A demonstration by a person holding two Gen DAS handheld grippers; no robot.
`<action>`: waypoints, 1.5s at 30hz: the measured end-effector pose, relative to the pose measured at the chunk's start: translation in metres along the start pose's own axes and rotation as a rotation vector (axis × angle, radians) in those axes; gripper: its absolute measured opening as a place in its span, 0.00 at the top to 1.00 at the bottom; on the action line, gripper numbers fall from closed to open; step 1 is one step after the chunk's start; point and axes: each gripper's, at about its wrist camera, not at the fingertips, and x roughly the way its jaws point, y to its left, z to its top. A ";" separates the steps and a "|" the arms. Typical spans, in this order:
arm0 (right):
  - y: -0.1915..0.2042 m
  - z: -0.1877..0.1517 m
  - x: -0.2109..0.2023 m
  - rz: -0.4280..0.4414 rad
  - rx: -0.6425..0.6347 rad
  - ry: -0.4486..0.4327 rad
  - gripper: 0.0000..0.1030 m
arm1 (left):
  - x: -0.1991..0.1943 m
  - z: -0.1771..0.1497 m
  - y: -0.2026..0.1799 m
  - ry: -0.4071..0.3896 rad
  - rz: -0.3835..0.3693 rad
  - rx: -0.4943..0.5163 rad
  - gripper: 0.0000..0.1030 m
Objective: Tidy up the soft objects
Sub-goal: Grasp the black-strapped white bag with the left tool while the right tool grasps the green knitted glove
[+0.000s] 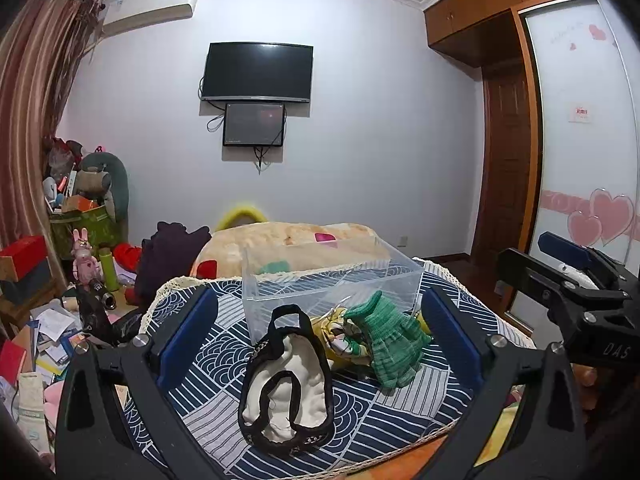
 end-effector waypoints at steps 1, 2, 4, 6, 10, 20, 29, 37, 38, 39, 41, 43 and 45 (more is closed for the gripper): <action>0.000 0.000 0.000 0.000 0.001 0.001 0.00 | 0.002 0.000 0.000 0.006 -0.003 -0.004 0.00; 0.001 0.000 0.000 0.000 0.002 0.004 0.00 | 0.003 -0.002 0.002 0.010 -0.006 -0.008 0.00; 0.000 0.000 0.002 0.004 0.006 0.010 0.00 | 0.006 -0.004 0.004 0.016 -0.009 -0.016 0.00; 0.002 -0.001 0.005 0.003 0.008 0.018 0.00 | 0.010 -0.008 0.010 0.023 -0.009 -0.029 0.00; -0.002 -0.010 0.019 0.016 0.013 0.058 0.01 | 0.028 -0.018 0.027 0.086 -0.018 -0.082 0.00; -0.004 -0.039 0.060 0.070 0.036 0.225 0.23 | 0.080 -0.059 0.065 0.281 -0.048 -0.198 0.17; -0.004 -0.065 0.088 0.092 0.050 0.351 0.27 | 0.102 -0.089 0.056 0.362 -0.086 -0.164 0.17; -0.001 -0.078 0.100 0.102 0.051 0.413 0.44 | 0.105 -0.093 0.050 0.361 -0.073 -0.129 0.26; -0.001 -0.078 0.100 0.103 0.053 0.415 0.49 | 0.105 -0.091 0.049 0.365 -0.069 -0.129 0.33; -0.002 -0.078 0.102 0.104 0.055 0.416 0.51 | 0.105 -0.091 0.049 0.369 -0.066 -0.129 0.36; -0.004 -0.078 0.101 0.112 0.066 0.417 0.58 | 0.106 -0.091 0.052 0.379 -0.062 -0.136 0.48; -0.006 -0.076 0.100 0.108 0.073 0.412 0.63 | 0.105 -0.090 0.055 0.381 -0.065 -0.149 0.53; -0.007 -0.074 0.097 0.101 0.079 0.403 0.66 | 0.101 -0.089 0.060 0.375 -0.068 -0.164 0.56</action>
